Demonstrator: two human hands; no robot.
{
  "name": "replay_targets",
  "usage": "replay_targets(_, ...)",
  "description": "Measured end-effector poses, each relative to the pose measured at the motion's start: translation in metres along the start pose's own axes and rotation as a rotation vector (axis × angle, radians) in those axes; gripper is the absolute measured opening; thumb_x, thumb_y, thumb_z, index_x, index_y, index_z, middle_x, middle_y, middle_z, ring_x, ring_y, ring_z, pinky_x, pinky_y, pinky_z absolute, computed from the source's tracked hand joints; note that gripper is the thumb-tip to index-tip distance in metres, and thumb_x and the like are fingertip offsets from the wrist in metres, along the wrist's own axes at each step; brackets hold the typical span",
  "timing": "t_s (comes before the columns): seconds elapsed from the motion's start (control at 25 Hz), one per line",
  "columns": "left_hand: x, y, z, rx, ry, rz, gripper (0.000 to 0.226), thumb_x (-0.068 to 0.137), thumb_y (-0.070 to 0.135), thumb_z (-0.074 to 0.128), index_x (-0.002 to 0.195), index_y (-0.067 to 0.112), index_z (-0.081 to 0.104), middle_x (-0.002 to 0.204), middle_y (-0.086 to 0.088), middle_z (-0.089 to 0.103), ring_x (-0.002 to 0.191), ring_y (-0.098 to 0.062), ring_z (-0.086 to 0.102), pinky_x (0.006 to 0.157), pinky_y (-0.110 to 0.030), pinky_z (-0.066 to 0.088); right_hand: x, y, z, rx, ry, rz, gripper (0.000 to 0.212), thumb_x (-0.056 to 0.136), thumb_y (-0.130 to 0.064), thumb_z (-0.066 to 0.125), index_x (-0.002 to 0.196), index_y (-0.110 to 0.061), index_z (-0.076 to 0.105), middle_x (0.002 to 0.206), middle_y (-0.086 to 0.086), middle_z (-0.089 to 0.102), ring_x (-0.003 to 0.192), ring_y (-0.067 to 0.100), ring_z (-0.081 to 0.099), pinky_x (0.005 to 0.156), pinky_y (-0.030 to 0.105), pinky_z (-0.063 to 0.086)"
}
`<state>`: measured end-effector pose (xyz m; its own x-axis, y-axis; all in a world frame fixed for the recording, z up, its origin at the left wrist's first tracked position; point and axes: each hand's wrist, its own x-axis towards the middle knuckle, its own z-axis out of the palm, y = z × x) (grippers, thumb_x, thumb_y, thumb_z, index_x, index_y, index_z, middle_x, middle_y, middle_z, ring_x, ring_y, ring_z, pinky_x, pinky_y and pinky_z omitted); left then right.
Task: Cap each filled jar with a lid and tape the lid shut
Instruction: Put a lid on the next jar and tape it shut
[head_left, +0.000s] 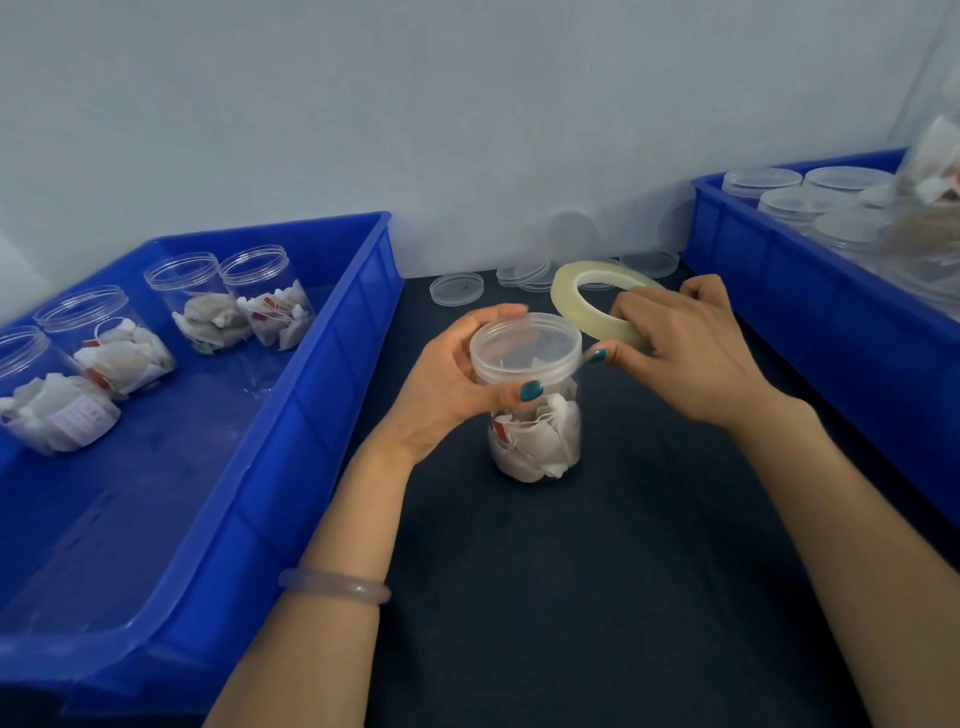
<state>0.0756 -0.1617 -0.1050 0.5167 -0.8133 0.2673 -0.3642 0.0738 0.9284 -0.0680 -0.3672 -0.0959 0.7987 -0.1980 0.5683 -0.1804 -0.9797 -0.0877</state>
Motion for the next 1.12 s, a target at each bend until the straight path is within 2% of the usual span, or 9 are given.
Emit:
replay_targets(0.12,-0.003,0.002,-0.001,-0.059,-0.088,-0.009,0.076,0.069,0.002,0.082,0.137,0.017,0.053,0.133,0.004,0.063,0.125,-0.013,0.057,0.095,-0.03,0.053,0.0,0.001,0.002,0.203,-0.026,0.044,0.057,0.085,-0.077,0.027,0.081,-0.026,0.053,0.073,-0.016,0.051,0.068,0.007,0.043,0.076,0.032,0.017)
replay_targets(0.24,-0.005,0.007,0.001,-0.033,-0.162,0.003,0.08,0.069,0.016,0.082,0.141,0.018,0.048,0.139,0.003,0.059,0.131,-0.014,0.053,0.107,-0.036,0.047,-0.002,0.001,0.006,0.292,-0.034,0.033,0.047,0.085,-0.073,0.033,0.082,-0.035,0.058,0.075,-0.017,0.051,0.073,0.007,0.043,0.078,0.033,0.019)
replay_targets(0.36,-0.008,0.014,0.002,0.04,-0.178,-0.011,0.085,0.065,0.03,0.08,0.142,0.018,0.046,0.14,0.002,0.055,0.13,-0.012,0.051,0.109,-0.034,0.044,-0.001,-0.003,0.011,0.292,-0.016,0.028,0.053,0.08,-0.072,0.029,0.085,-0.031,0.063,0.077,-0.016,0.052,0.075,0.011,0.045,0.078,0.035,0.02)
replay_targets(0.56,-0.006,0.044,0.001,0.526,-0.167,-0.033,0.093,0.062,0.052,0.076,0.145,0.034,0.038,0.14,0.013,0.042,0.126,0.002,0.045,0.104,-0.023,0.041,-0.003,-0.002,0.012,0.317,-0.006,0.037,0.062,0.086,-0.079,0.028,0.087,-0.026,0.06,0.075,-0.014,0.049,0.076,0.014,0.044,0.078,0.037,0.021)
replay_targets(0.72,0.002,0.059,0.036,1.116,0.027,-0.133,0.098,0.062,0.091,0.055,0.131,0.023,0.042,0.128,0.007,0.053,0.114,-0.013,0.055,0.077,-0.033,0.042,-0.002,-0.011,0.011,0.279,0.005,-0.007,0.053,0.091,-0.065,0.025,0.091,-0.025,0.06,0.073,-0.011,0.05,0.074,0.007,0.042,0.076,0.034,0.018)
replay_targets(0.8,0.006,0.056,0.052,1.199,0.131,-0.112,0.087,0.07,0.086,0.053,0.124,0.018,0.044,0.122,0.003,0.056,0.109,-0.019,0.056,0.071,-0.034,0.038,-0.003,-0.014,0.008,0.27,0.023,0.004,0.05,0.095,-0.057,0.023,0.093,-0.024,0.06,0.074,-0.01,0.052,0.072,0.008,0.043,0.078,0.036,0.02)
replay_targets(0.88,0.009,0.052,0.055,1.142,0.18,-0.074,0.07,0.078,0.073,0.058,0.12,0.019,0.046,0.117,0.003,0.056,0.105,-0.02,0.055,0.07,-0.034,0.036,-0.002,-0.02,0.007,0.188,0.075,0.028,0.044,0.099,-0.046,0.024,0.093,-0.021,0.06,0.077,-0.012,0.052,0.075,0.014,0.047,0.077,0.039,0.022)
replay_targets(1.0,0.011,0.05,0.044,1.052,0.177,-0.034,0.054,0.079,0.061,0.059,0.114,0.021,0.049,0.11,0.005,0.058,0.094,-0.019,0.053,0.069,-0.033,0.036,0.0,-0.039,0.013,0.012,0.147,0.135,0.039,0.101,-0.037,0.023,0.089,-0.016,0.055,0.081,-0.008,0.052,0.079,0.018,0.045,0.074,0.036,0.016)
replay_targets(1.12,0.012,0.05,0.033,0.999,0.133,-0.02,0.049,0.079,0.058,0.06,0.112,0.024,0.05,0.104,0.01,0.055,0.089,-0.015,0.052,0.07,-0.032,0.037,0.004,-0.052,0.02,-0.044,0.222,0.228,0.029,0.102,-0.027,0.03,0.082,-0.015,0.048,0.075,-0.004,0.048,0.075,0.019,0.038,0.072,0.033,0.01)
